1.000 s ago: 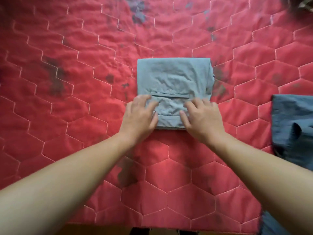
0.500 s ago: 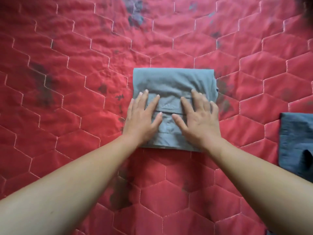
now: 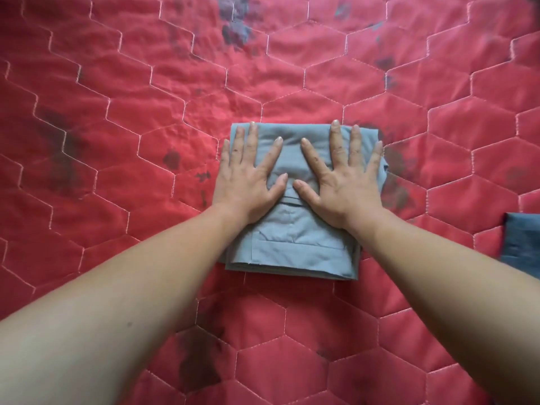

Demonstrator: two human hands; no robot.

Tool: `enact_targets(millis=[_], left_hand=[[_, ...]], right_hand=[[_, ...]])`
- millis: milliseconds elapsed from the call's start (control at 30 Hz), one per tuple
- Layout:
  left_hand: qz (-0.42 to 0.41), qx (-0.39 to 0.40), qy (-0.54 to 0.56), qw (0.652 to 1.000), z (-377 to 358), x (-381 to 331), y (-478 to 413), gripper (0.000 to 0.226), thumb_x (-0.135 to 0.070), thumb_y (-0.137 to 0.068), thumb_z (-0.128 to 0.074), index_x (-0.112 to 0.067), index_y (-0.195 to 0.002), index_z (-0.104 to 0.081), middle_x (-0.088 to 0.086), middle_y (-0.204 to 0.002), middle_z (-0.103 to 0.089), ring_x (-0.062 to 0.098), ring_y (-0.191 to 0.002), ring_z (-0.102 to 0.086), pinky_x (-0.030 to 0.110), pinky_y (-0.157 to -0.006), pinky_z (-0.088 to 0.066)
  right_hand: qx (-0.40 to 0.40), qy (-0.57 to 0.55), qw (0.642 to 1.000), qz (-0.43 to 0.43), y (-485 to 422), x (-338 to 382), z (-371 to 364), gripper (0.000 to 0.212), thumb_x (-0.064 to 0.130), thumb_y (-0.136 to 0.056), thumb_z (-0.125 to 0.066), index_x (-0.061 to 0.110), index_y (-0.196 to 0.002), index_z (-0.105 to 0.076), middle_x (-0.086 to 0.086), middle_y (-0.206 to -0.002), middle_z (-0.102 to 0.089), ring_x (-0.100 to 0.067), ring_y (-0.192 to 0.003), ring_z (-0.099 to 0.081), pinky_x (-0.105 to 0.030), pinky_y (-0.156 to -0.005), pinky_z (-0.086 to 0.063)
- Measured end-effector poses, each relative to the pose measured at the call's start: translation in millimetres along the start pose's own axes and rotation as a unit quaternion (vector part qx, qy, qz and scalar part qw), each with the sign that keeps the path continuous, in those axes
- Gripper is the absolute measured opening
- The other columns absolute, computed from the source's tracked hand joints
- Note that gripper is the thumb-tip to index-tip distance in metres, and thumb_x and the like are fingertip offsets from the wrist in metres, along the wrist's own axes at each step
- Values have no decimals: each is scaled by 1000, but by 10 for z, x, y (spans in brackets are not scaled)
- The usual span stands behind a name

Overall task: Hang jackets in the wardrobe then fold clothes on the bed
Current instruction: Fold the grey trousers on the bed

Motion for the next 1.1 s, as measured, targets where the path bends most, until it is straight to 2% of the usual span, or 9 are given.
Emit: enact_targets(millis=[100,167,300,400,500,567,667,833,1100], left_hand=[[49,17,108,993,100,81,198,72,-63,-97,-36,-41,-160,-8,6,-169,15,26,-155,15,53,-124,-2],[135,-10,250,959,103,258,475,76,-52,-97,-53,-37,-160,-13,7,-168,5,27,-155,0,48,-124,-12],[259,-63,468,842,29,524,799,81,-32,-91,-71,-22,-158,-27,4,-143,-40,18,-129,-50,33,-110,-42],[326,-59,561,759,15,621,709,64,-27,-88,-76,-16,-144,-46,0,-119,-61,10,-100,-63,24,-87,-52],[340,19,641,687,-16,567,572,28,-23,-88,-77,-12,-112,-67,-1,-98,-74,11,-85,-69,18,-67,-54],[337,90,671,655,-49,436,625,12,-18,-88,-76,-12,-98,-72,1,-89,-77,14,-77,-71,19,-60,-55],[339,130,707,606,-47,293,860,21,-5,-89,-70,-8,-110,-70,9,-98,-77,25,-86,-70,34,-77,-61],[289,193,714,608,469,153,1236,39,-16,-99,-59,-25,-136,-50,6,-128,-69,29,-106,-65,48,-85,-53],[253,160,714,633,2557,274,1906,57,6,-90,-65,-15,-139,-44,13,-123,-69,32,-107,-70,50,-89,-59]], right_hand=[[-18,-90,995,-49,214,-40,93,78,77,-94,-25,42,-161,-4,-8,-169,19,-36,-155,14,-70,-118,4],[-65,-236,958,-149,505,-197,88,82,64,-96,-47,30,-162,-13,-14,-169,9,-34,-156,4,-59,-122,-4],[-116,-507,788,-329,930,-447,-23,83,35,-89,-74,16,-158,-30,-13,-154,-32,-25,-139,-39,-25,-116,-25],[-114,-617,670,-396,914,-564,-71,60,28,-80,-82,13,-132,-54,-9,-127,-63,-19,-106,-65,-39,-102,-51],[-29,-699,587,-408,814,-618,-128,28,9,-78,-82,8,-103,-70,-6,-102,-76,-20,-86,-74,-40,-83,-62],[69,-750,531,-388,854,-503,-171,29,7,-79,-78,7,-108,-73,-9,-104,-78,-26,-90,-76,-44,-82,-62],[167,-800,451,-359,1095,-244,-128,26,9,-88,-66,8,-112,-74,-12,-101,-77,-28,-86,-77,-43,-70,-64],[179,-831,437,-294,1392,-110,423,42,3,-84,-59,4,-126,-69,-15,-113,-74,-31,-95,-74,-49,-89,-60],[141,-804,533,-223,2120,250,2349,53,-16,-83,-53,10,-129,-59,-15,-116,-74,-31,-95,-74,-49,-84,-61]])
Point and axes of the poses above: each hand's wrist, its own y-axis away from the middle knuckle, its own z-axis out of the back of the hand, x = y × z, the point moved 9 cm from there along -y, towards the middle knuckle
